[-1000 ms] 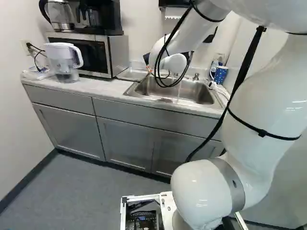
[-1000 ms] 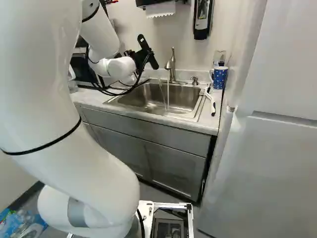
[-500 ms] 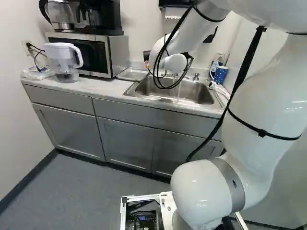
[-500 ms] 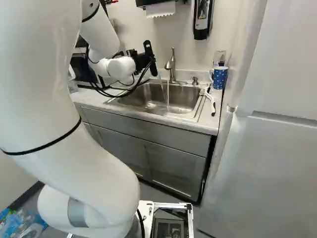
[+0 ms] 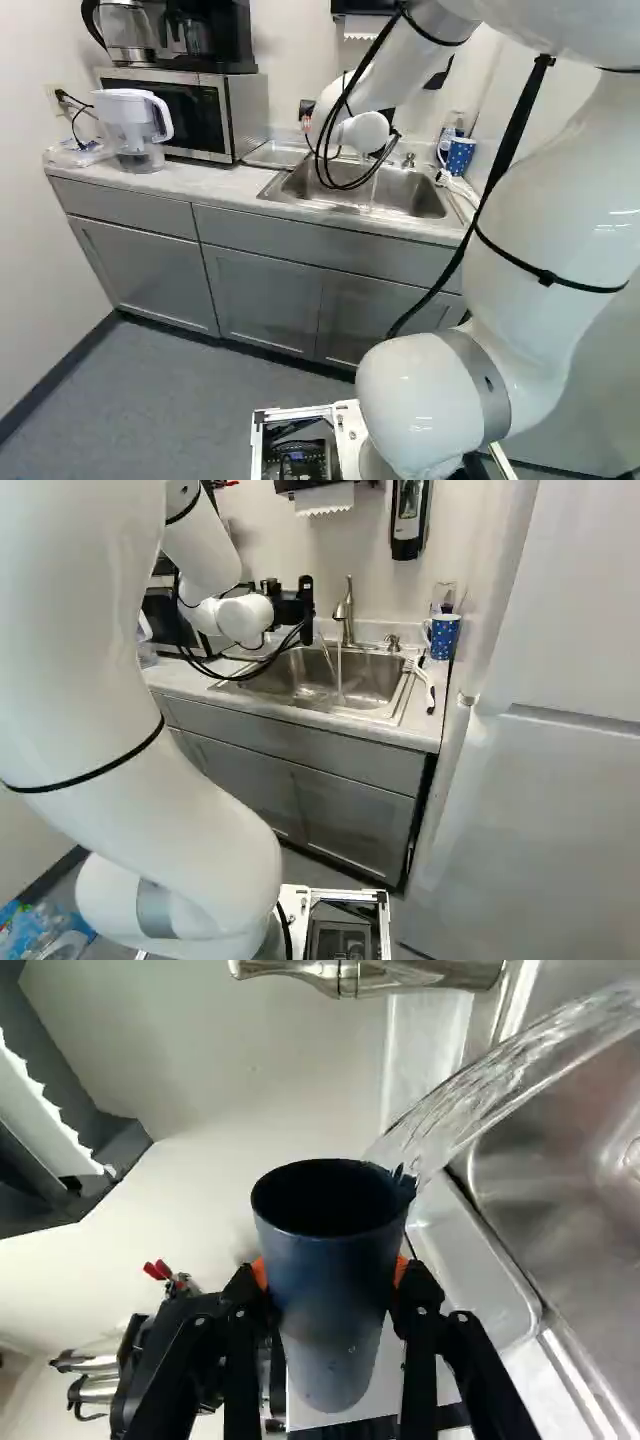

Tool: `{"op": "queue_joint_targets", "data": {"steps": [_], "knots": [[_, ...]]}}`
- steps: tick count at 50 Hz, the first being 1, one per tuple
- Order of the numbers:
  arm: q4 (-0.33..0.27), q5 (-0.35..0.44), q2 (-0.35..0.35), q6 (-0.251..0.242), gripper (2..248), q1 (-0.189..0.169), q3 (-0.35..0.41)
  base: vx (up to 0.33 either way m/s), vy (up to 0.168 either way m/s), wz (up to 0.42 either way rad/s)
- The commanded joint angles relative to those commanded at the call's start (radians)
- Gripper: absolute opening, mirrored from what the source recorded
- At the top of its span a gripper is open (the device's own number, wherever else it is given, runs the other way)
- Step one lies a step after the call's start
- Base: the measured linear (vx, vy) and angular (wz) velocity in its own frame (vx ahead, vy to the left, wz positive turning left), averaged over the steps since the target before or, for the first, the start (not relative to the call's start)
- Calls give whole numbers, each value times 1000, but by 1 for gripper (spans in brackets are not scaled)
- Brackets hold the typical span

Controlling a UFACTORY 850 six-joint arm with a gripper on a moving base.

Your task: Rinse the cup and place it in the tray

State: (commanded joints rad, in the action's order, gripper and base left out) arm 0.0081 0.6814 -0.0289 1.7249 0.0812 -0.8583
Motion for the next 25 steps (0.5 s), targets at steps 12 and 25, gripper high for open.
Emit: {"op": "queue_joint_targets", "data": {"steps": [12,25], "knots": [[0,0,0,126,126,0,0,0,0,0],[0,0,0,263,126,0,0,0,0,0]]}}
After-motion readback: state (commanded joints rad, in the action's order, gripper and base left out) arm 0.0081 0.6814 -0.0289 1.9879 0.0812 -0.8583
